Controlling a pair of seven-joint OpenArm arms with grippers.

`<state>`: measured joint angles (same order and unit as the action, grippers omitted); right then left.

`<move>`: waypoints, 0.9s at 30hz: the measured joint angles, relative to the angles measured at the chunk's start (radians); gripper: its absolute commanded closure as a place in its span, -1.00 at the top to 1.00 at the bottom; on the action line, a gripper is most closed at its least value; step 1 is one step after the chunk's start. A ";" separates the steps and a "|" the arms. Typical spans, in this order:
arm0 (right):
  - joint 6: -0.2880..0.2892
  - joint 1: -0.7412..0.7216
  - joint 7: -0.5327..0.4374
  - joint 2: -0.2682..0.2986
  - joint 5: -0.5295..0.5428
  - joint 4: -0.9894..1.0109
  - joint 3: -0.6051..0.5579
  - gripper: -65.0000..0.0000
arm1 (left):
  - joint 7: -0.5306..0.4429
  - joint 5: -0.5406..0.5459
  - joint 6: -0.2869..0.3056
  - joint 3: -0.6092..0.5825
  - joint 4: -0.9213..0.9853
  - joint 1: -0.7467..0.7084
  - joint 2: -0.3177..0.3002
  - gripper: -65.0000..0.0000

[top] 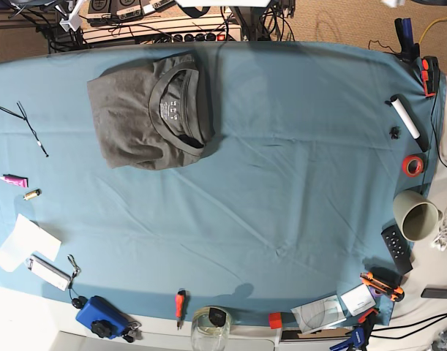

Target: Fold the T-shirt properly

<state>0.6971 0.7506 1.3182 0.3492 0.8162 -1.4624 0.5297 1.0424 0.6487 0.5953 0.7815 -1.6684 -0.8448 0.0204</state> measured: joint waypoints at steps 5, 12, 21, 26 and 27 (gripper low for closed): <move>0.000 -0.047 -0.057 0.000 -0.125 0.084 0.000 -0.61 | -0.159 -0.273 -0.168 -0.151 0.002 0.042 -0.002 -0.85; 0.000 -0.168 -0.182 0.005 -0.229 0.308 -0.036 -0.61 | -0.335 -0.554 -0.338 -0.298 0.161 0.128 -0.004 -0.85; -0.023 -0.288 -0.581 0.079 -0.545 0.548 -0.423 -0.61 | -0.559 -0.661 -0.379 -0.356 0.660 0.307 -0.005 -0.85; -0.194 -0.364 -0.740 0.060 -0.701 0.631 -0.592 -0.61 | -0.780 -0.774 -0.384 -0.355 0.887 0.379 -0.005 -0.85; -0.233 -0.378 -0.797 0.056 -0.733 0.647 -0.620 -0.61 | -0.831 -0.795 -0.416 -0.356 0.921 0.389 -0.004 -0.85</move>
<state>0.4637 0.3721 0.5213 0.4057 0.0834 -0.8158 -0.0906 0.2115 -0.1463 0.1795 0.4252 -0.7475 -0.4561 0.0162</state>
